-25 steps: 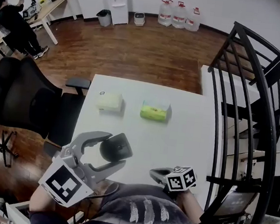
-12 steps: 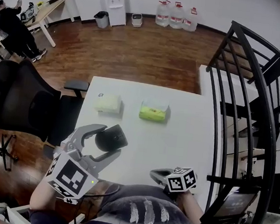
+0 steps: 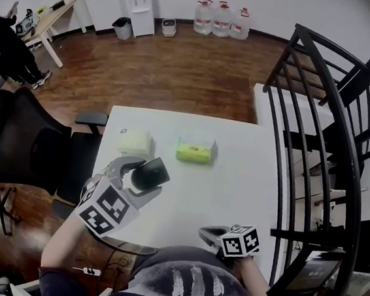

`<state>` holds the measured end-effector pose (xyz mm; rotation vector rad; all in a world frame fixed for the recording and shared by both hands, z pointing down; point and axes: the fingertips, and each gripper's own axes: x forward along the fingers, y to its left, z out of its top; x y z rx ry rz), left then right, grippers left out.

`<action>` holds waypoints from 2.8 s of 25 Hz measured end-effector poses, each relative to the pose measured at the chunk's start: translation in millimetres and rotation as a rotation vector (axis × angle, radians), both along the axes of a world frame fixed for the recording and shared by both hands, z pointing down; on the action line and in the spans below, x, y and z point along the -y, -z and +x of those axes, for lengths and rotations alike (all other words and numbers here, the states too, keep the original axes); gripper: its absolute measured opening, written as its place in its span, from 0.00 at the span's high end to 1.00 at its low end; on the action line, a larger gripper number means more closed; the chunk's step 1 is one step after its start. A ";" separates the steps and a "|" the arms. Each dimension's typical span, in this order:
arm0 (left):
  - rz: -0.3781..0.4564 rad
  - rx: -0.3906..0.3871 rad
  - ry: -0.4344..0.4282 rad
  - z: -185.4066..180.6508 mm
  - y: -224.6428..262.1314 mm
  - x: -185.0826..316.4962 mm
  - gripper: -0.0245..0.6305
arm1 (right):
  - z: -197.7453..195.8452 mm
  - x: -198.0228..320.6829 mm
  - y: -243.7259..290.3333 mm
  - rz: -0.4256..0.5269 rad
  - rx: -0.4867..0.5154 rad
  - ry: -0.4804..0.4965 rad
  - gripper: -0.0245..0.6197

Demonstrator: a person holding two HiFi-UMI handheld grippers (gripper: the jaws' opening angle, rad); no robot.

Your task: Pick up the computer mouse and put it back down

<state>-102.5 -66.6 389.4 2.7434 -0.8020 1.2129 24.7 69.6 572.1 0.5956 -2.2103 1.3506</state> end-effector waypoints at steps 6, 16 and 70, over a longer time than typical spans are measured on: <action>-0.072 0.001 0.033 -3.9 -33.2 22.4 0.50 | 2.4 1.9 -7.5 -0.009 -0.004 -0.017 0.96; -0.260 0.036 0.139 -22.3 -106.7 59.1 0.50 | -0.1 9.7 -7.8 -0.033 -0.006 -0.024 0.96; -0.683 0.234 0.411 -54.4 -297.0 44.8 0.46 | -8.6 15.0 -15.5 -0.063 -0.016 -0.014 0.96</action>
